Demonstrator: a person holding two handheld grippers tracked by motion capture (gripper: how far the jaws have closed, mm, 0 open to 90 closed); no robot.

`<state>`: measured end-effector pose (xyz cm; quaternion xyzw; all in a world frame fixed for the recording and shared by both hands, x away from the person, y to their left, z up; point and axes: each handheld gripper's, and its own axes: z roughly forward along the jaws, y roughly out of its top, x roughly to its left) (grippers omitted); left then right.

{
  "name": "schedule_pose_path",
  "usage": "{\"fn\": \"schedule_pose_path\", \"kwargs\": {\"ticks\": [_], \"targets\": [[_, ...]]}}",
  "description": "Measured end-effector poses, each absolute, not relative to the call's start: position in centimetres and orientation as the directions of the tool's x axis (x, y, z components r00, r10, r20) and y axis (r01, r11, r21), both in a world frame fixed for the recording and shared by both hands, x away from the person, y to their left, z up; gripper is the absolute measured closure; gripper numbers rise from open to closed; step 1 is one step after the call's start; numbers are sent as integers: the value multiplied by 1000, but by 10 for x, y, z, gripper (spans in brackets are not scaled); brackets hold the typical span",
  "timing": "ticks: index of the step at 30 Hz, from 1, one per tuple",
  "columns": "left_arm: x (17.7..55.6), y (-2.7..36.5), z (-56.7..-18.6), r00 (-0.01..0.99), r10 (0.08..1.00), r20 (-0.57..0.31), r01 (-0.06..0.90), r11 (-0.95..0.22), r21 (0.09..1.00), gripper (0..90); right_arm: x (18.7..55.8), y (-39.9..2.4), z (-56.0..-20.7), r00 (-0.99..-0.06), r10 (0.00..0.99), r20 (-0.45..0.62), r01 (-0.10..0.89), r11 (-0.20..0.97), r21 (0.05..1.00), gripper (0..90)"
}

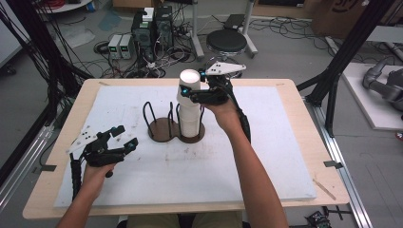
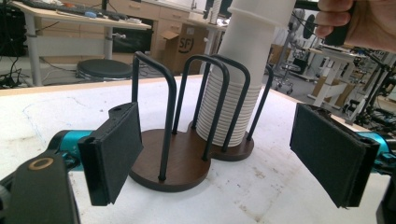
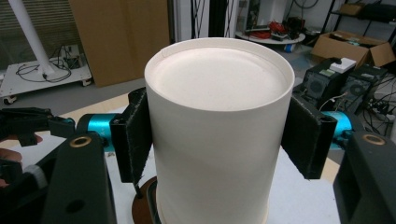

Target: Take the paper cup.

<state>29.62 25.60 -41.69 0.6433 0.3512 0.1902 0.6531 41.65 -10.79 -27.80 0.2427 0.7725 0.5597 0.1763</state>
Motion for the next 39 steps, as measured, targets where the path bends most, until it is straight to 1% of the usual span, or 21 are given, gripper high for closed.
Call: {"fn": "schedule_pose_path", "kwargs": {"ticks": [7, 11, 14, 20, 27, 31, 33, 35, 36, 39], "targets": [[296, 255, -417, 685, 697, -210, 197, 101, 975, 167, 409, -118, -267, -817, 577, 1, 160, 224, 961, 332], [296, 254, -417, 685, 697, -211, 198, 101, 975, 166, 403, -125, -252, -819, 574, -17, 128, 211, 969, 336], [296, 254, -417, 687, 696, -210, 198, 100, 975, 166, 398, -129, -248, -819, 573, -20, 122, 210, 970, 338], [295, 252, -417, 693, 691, -204, 192, 95, 977, 166, 388, -139, -242, -821, 570, -30, 112, 212, 971, 339], [294, 246, -415, 726, 662, -186, 177, 80, 981, 166, 369, -158, -238, -828, 560, -37, 104, 218, 970, 339], [293, 242, -414, 745, 646, -169, 163, 69, 984, 166, 355, -172, -246, -830, 556, -39, 105, 224, 969, 340], [292, 239, -414, 754, 637, -161, 159, 60, 985, 166, 346, -180, -258, -839, 542, -37, 112, 239, 965, 339], [292, 236, -414, 762, 629, -157, 158, 55, 986, 166, 344, -182, -263, -844, 535, -33, 117, 245, 962, 339], [291, 234, -414, 764, 626, -156, 157, 55, 986, 165, 337, -187, -274, -849, 527, -27, 125, 250, 960, 340], [290, 231, -413, 776, 613, -148, 148, 51, 988, 166, 332, -191, -283, -854, 520, -24, 127, 253, 959, 339]]}}
